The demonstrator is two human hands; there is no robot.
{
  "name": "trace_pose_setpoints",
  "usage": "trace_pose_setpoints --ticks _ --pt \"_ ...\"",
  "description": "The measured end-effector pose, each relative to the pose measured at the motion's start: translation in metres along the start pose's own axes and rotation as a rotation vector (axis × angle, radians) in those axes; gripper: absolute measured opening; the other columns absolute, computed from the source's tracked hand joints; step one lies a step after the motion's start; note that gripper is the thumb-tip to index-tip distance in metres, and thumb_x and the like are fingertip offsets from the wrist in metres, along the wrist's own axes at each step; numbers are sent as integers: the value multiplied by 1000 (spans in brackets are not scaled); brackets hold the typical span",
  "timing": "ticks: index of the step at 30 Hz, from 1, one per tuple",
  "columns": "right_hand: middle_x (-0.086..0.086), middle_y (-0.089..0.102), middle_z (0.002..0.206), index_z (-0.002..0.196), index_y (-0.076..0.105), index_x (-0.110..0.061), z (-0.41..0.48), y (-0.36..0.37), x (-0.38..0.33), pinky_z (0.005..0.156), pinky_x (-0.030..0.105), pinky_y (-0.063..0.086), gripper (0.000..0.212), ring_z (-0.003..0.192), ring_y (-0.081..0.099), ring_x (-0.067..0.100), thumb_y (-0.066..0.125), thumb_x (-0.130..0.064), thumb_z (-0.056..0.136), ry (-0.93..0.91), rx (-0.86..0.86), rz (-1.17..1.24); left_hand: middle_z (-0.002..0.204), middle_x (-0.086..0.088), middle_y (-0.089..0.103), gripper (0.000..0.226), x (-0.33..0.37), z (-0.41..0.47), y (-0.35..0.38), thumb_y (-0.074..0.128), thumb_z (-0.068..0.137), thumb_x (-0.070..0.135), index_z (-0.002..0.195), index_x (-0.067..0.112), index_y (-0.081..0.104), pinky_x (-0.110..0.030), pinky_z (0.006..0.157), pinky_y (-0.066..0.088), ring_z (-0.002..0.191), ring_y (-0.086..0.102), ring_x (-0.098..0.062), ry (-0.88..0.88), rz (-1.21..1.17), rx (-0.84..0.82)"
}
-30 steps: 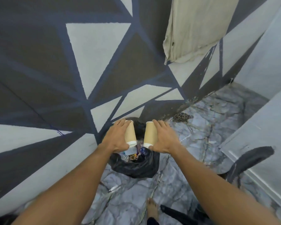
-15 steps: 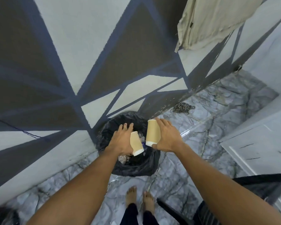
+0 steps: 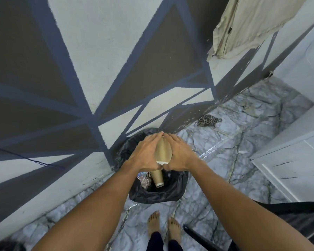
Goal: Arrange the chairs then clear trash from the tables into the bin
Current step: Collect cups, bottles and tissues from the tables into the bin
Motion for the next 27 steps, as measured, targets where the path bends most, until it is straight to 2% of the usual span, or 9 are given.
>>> trace_pose_setpoints --ticks 3,5,9,11,13,15,18,22,27 --pt "6 3 164 154 -9 -18 -3 3 8 120 43 19 140 150 9 23 82 -59 57 114 -26 37 165 -3 19 130 -16 2 -3 88 62 45 160 19 7 -38 122 20 151 13 -20 -34 57 16" --pt "7 -3 164 153 -14 -23 -7 2 19 118 47 23 142 150 10 28 83 -60 56 198 -17 49 165 -6 17 135 -28 5 -7 88 59 48 159 19 4 -43 122 20 151 13 -24 -85 121 15" --pt "9 0 164 154 -8 -22 -21 -2 40 115 45 30 131 149 14 30 80 -59 65 302 50 30 166 -14 -7 149 -46 7 -4 92 55 50 157 20 -12 -56 120 15 153 -2 -35 -191 213 -51" --pt "10 1 164 155 -4 -21 -29 -1 48 113 44 33 124 147 22 32 81 -50 69 358 59 27 166 -16 -10 142 -48 4 2 90 63 38 157 18 -15 -55 121 15 153 -4 -35 -217 222 -75" --pt "11 2 164 155 5 -21 -37 -3 51 113 45 35 114 145 27 34 81 -41 73 387 59 40 166 -15 -7 129 -44 1 7 83 71 23 158 17 -13 -51 122 18 154 -2 -32 -222 208 -84" --pt "12 5 163 154 15 -20 -47 -6 52 111 47 38 103 144 28 35 80 -36 75 398 67 40 167 -13 -5 121 -34 -1 10 77 75 16 159 18 -11 -48 122 20 154 0 -29 -208 184 -86" --pt "12 11 162 150 30 -21 -68 -15 56 108 48 40 86 144 28 34 76 -31 78 416 84 40 167 -12 -1 115 -5 1 11 75 78 15 159 17 -6 -47 123 19 154 2 -28 -149 129 -86" --pt "10 24 158 145 41 -18 -115 -40 69 108 42 39 71 141 33 32 71 -30 83 464 153 43 168 -9 7 105 62 8 7 69 81 9 160 18 1 -40 123 19 154 7 -24 -28 86 -48" --pt "11 38 151 140 50 -15 -220 -92 99 109 42 39 62 139 35 28 70 -32 83 596 333 47 162 -5 28 85 203 8 6 65 84 14 158 18 23 -34 119 24 149 22 -21 238 13 41"
Point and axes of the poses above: each hand's wrist, its own z-axis towards the middle knuckle, its own y-axis out of the palm, x = y × z, the point moved 7 cm from there along z, towards the middle knuckle
